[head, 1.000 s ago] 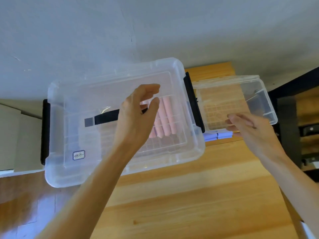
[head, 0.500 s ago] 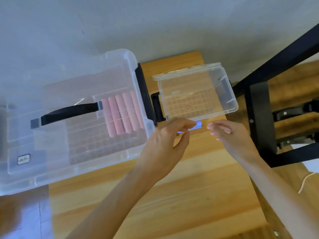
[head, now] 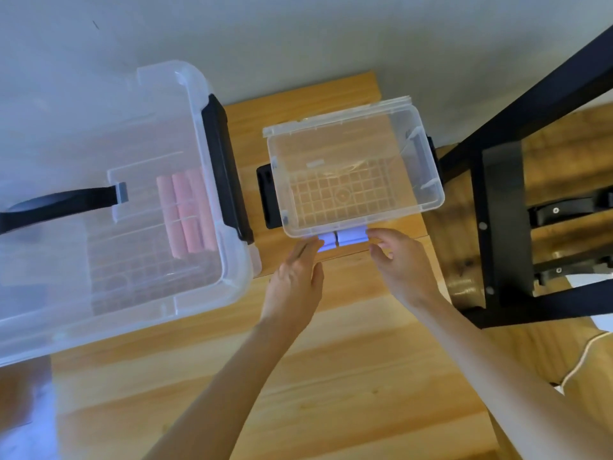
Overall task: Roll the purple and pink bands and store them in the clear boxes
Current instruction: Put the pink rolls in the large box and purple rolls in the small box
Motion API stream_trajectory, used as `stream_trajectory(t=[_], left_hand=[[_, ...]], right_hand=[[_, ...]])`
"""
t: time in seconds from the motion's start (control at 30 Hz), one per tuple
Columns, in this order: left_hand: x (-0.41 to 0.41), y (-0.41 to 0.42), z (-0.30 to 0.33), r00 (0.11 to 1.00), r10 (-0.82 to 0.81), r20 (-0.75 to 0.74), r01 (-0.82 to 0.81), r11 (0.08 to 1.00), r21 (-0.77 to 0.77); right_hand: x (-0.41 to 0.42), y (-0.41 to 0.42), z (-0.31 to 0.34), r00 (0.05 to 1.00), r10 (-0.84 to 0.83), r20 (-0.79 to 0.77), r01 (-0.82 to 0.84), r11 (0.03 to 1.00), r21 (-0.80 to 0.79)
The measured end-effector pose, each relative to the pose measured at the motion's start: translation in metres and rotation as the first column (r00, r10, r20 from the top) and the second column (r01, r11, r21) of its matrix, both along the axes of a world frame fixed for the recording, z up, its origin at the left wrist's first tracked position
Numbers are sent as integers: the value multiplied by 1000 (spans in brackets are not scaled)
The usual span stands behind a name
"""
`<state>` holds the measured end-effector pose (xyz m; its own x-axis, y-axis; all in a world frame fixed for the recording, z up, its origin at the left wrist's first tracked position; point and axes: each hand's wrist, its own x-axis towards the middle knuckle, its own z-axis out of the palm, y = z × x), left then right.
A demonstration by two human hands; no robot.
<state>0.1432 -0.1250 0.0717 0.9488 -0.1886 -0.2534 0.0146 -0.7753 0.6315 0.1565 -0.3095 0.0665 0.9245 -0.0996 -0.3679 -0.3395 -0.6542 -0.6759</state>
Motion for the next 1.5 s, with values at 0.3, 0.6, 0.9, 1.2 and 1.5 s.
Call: stream_trajectory(t=[0.3, 0.6, 0.9, 1.2, 1.5], left_hand=[[7, -14, -48, 960, 150, 237, -150, 989, -21], [10, -16, -65, 958, 156, 240, -164, 986, 11], [6, -13, -64, 956, 110, 274, -147, 982, 119], [-20, -15, 15, 979, 202, 16, -193, 952, -239], [40, -36, 101, 909, 308, -281, -411, 774, -481]], right_hand=[[8, -2, -25, 939, 293, 182, -220, 915, -338], [12, 1, -44, 883, 397, 251, -220, 822, -526], [10, -3, -46, 896, 379, 230, -242, 852, -465], [-6, -11, 45, 986, -148, -76, 164, 945, 282], [28, -9, 127, 867, -375, -329, 498, 603, 624]])
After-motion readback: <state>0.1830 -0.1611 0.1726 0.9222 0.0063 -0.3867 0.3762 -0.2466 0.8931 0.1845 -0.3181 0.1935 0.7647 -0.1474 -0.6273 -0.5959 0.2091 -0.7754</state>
